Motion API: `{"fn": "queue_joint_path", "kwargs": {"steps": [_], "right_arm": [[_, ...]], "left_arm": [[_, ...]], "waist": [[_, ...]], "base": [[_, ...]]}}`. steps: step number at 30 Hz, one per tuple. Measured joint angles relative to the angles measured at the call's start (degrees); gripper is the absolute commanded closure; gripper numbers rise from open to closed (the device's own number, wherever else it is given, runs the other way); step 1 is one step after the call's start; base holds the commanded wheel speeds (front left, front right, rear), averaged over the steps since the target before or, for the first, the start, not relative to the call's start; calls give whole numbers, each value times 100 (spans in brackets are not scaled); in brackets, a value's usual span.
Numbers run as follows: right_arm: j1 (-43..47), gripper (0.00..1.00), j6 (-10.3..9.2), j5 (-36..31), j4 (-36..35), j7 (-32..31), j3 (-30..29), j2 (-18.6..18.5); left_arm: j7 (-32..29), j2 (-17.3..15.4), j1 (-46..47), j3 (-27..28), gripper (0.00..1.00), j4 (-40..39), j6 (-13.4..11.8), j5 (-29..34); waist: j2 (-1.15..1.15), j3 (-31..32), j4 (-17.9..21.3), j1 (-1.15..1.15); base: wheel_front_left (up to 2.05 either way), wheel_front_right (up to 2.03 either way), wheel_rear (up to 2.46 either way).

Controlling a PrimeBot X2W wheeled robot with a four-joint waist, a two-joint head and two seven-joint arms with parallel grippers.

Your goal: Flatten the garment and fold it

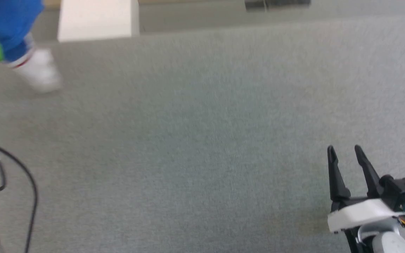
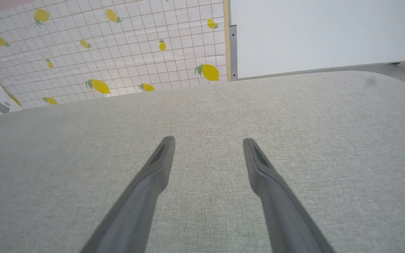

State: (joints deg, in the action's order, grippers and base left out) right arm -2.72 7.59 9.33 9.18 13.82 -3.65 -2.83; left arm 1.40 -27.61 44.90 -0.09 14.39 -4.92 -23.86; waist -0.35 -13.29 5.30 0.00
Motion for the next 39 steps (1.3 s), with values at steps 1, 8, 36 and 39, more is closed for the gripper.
{"fn": "queue_joint_path", "kwargs": {"steps": [1, 8, 36, 39], "right_arm": [[54, 0, 0, -19, -19, -29, -14, -1], [274, 0, 0, -69, -166, -214, -8, -1], [417, 0, -1, -15, -523, -416, 127, -5], [413, 0, -1, -9, -466, -370, 102, -5]], "left_arm": [[75, 71, 79, -111, 100, 4, 81, 12], [308, 823, 279, -849, 100, -43, 552, -52], [-2862, 2464, -1159, -3804, 100, 2846, 558, -935], [-2951, 2465, -1107, -3775, 0, 2849, 536, -993]], "waist": [[0, 137, -18, 0], [0, 905, -17, 0], [0, 856, 1552, 0], [0, 788, 1531, 0]], "base": [[0, 0, 0], [0, 0, 0], [0, 0, 0], [0, 0, 0]]}}
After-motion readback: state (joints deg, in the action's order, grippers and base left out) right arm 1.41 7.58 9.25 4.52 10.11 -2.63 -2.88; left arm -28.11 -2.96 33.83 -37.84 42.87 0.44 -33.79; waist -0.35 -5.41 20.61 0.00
